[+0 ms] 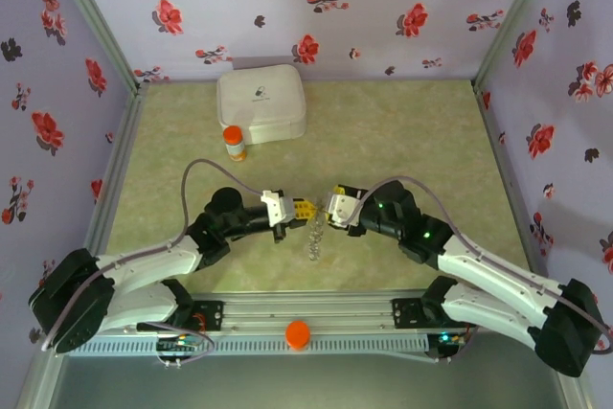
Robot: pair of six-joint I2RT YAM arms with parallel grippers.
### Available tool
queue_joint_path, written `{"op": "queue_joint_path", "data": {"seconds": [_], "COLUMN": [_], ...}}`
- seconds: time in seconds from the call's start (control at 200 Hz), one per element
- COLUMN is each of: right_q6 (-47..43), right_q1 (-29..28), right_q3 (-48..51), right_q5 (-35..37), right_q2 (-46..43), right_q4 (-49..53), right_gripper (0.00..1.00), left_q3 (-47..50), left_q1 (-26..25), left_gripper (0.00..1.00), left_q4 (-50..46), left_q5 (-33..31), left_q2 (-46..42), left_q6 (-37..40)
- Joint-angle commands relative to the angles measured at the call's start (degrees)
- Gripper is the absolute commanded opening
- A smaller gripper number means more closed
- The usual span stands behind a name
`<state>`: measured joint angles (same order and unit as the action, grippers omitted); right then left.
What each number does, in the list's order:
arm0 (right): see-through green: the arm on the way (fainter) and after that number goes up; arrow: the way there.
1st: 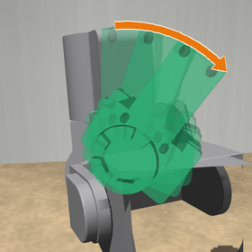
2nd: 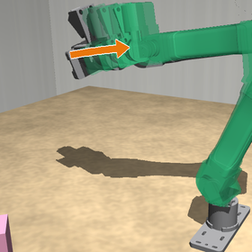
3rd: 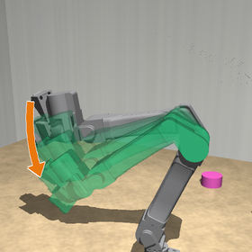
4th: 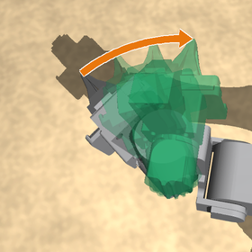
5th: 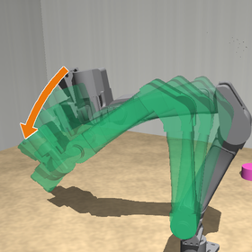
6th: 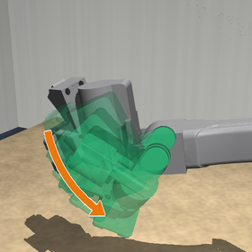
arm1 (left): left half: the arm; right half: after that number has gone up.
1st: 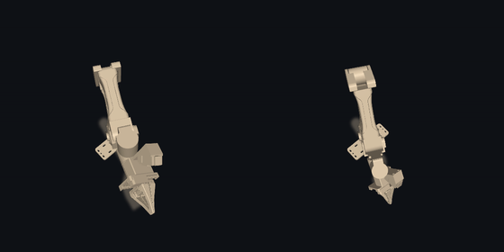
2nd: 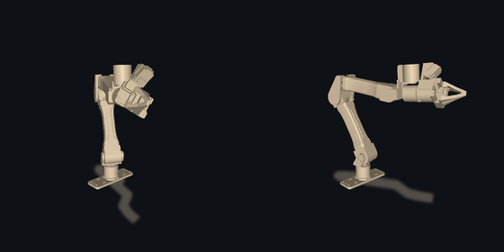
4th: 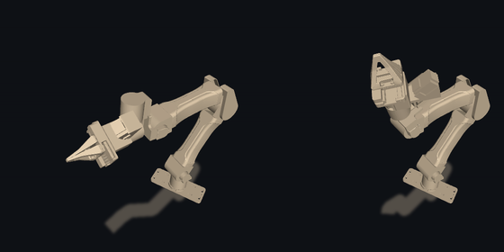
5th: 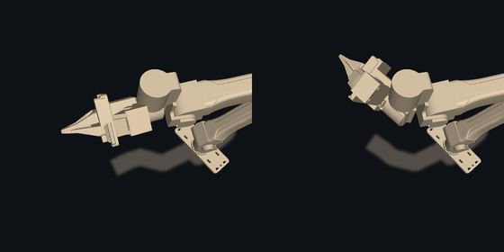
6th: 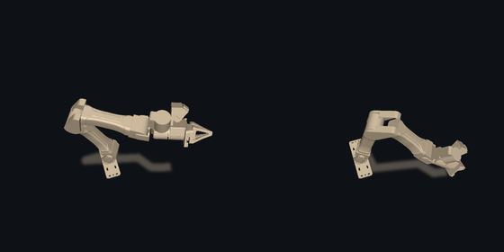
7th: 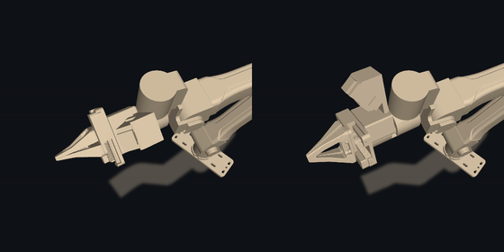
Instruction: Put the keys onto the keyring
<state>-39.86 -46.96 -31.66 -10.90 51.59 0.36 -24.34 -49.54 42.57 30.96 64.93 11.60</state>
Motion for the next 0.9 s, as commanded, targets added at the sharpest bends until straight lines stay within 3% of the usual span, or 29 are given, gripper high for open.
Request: {"op": "queue_joint_path", "data": {"seconds": [0.0,0.2,0.435,0.645,0.895], "right_q6": [4.2,6.5,8.5,9.7,6.8], "right_q1": [0.2,0.2,0.2,0.3,0.3], "right_q3": [-0.8,-1.0,-0.3,0.7,0.0], "right_q5": [-7.9,-10.7,-9.3,-9.4,-4.3], "right_q2": [-1.0,0.0,1.9,3.1,1.0], "right_q4": [0.6,1.3,-2.6,-5.5,-4.7], "right_gripper": [0.47,0.45,0.32,0.32,0.00], "left_q3": [-0.7,-0.6,-1.0,-0.9,1.3], "left_q1": [0.7,0.8,0.9,0.9,0.9], "left_gripper": [0.00,0.00,0.00,0.00,0.00], "left_q4": [-0.7,2.2,3.5,5.1,5.5], "left_q5": [1.7,1.1,0.9,1.2,-1.8], "left_q2": [-0.9,0.2,1.2,1.9,0.5], "left_q6": [5.2,5.3,4.0,2.8,0.6]}}
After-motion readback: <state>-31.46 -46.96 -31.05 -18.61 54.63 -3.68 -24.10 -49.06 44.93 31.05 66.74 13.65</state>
